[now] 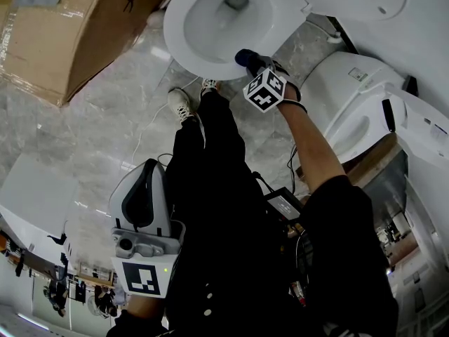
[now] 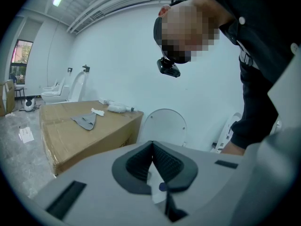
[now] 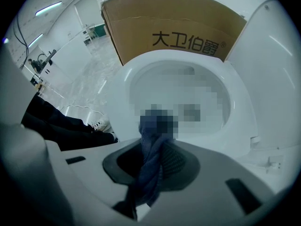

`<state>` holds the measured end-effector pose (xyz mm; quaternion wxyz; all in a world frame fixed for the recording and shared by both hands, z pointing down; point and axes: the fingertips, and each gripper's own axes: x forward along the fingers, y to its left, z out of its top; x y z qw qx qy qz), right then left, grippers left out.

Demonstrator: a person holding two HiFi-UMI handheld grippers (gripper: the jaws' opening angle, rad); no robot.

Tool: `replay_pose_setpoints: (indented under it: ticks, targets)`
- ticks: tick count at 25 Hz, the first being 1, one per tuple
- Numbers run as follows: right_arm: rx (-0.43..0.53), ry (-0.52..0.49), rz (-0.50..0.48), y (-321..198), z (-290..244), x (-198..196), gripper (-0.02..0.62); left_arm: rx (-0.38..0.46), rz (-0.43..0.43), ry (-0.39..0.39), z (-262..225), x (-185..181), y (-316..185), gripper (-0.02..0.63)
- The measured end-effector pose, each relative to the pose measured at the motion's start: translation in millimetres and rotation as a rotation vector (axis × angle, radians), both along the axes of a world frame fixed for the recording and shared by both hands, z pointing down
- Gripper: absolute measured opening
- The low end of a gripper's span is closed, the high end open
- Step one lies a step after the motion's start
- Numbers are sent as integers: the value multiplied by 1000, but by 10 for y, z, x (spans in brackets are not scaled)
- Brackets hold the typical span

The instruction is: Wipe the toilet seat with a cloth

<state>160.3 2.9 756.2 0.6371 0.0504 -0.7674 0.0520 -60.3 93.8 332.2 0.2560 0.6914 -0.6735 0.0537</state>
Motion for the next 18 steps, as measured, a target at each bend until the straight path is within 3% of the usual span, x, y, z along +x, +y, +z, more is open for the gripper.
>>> replay_pose_setpoints:
  ticks: [12,18]
  targets:
    - [-44,-47,0,309,-4,-218,86,0,-5,3,16,4,56,9]
    - [-61,-75,-75,527,-2,-387,86,-2,-13,4,20,-3,62,10]
